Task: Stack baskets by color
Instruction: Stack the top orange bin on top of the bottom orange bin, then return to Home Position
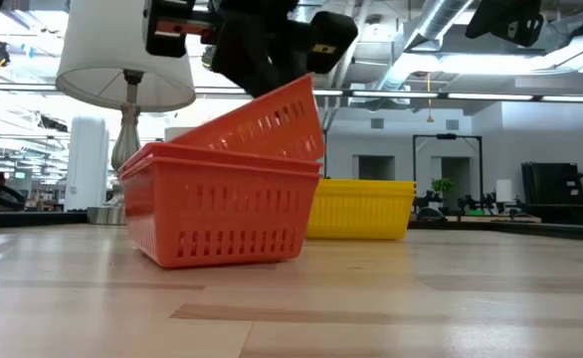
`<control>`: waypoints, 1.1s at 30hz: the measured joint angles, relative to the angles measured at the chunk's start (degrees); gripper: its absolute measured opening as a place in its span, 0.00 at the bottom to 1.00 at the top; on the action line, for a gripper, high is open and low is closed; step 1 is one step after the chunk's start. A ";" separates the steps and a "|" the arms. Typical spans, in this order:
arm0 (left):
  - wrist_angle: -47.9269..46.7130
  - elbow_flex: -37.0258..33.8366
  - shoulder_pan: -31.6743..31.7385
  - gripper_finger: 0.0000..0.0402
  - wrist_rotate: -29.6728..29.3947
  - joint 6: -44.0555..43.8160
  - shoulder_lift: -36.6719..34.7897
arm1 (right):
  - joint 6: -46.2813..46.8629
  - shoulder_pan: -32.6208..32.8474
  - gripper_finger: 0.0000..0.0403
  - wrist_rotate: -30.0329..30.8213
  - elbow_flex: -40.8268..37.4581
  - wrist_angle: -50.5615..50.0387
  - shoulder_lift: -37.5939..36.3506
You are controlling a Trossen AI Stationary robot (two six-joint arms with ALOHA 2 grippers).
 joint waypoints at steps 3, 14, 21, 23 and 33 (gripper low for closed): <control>-1.77 0.00 -0.07 0.26 0.97 -0.14 0.00 | 0.00 0.00 0.03 0.00 0.00 0.00 0.00; -8.00 2.87 -0.07 0.28 -1.00 -6.08 -0.31 | -0.15 0.00 0.03 -0.02 0.00 0.00 0.00; -9.98 3.79 -0.07 0.04 0.01 -3.85 -0.48 | -0.15 0.00 0.03 -0.02 -0.02 0.00 -0.02; -9.90 3.26 -0.09 0.01 -0.05 -3.89 -0.18 | -0.15 0.00 0.03 -0.02 -0.02 0.00 -0.02; -10.31 2.72 0.31 0.07 -1.75 -4.07 -0.04 | -0.13 0.00 0.03 -0.04 -0.02 0.00 0.00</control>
